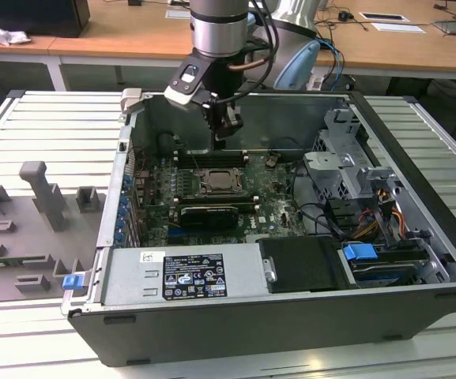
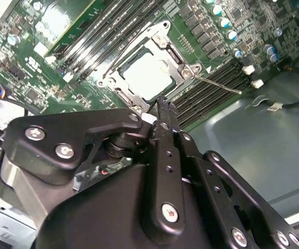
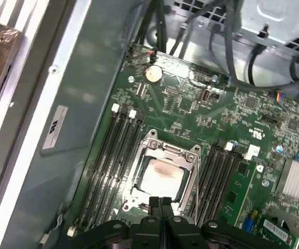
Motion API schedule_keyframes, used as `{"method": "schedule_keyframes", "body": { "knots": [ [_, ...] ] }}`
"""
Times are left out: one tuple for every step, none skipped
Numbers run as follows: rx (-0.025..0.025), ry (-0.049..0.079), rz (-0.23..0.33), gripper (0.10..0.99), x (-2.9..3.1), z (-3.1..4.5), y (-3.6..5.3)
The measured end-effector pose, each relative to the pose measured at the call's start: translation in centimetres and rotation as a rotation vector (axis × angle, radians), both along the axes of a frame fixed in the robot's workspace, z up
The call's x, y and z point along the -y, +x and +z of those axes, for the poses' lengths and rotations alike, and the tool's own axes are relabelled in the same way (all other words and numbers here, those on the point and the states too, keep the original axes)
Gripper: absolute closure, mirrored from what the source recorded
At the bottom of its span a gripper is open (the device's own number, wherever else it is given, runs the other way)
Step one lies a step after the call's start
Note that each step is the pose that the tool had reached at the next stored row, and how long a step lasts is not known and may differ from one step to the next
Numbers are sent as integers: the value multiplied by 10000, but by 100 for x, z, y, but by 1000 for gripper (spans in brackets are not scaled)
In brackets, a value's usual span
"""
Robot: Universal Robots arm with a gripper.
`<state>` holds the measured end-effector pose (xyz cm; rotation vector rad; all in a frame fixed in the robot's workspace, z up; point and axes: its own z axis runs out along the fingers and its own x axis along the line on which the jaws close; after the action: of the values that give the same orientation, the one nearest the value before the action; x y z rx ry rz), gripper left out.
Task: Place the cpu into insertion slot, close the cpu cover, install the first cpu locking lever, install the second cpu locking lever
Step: 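Install the first cpu locking lever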
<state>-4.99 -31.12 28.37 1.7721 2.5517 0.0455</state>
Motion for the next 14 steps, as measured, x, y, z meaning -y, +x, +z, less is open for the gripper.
{"method": "schedule_keyframes", "body": {
  "knots": [
    [0, 0, 158, 980, 0, 0, 0],
    [0, 0, 282, 980, 0, 0, 0],
    [0, 1, 436, 980, 0, 0, 0],
    [1, 0, 559, 980, 0, 0, 0],
    [0, 0, 752, 980, 0, 0, 0],
    [1, 0, 870, 980, 0, 0, 0],
    [0, 0, 959, 980, 0, 0, 0],
    [1, 0, 1048, 980, 0, 0, 0],
    [0, 0, 1132, 980, 0, 0, 0],
    [0, 0, 1253, 980, 0, 0, 0],
    [0, 0, 1343, 980, 0, 0, 0],
    [1, 0, 1412, 980, 0, 0, 0],
    [0, 0, 1675, 980, 0, 0, 0],
    [0, 0, 1865, 980, 1, 0, 0]
  ]
}}
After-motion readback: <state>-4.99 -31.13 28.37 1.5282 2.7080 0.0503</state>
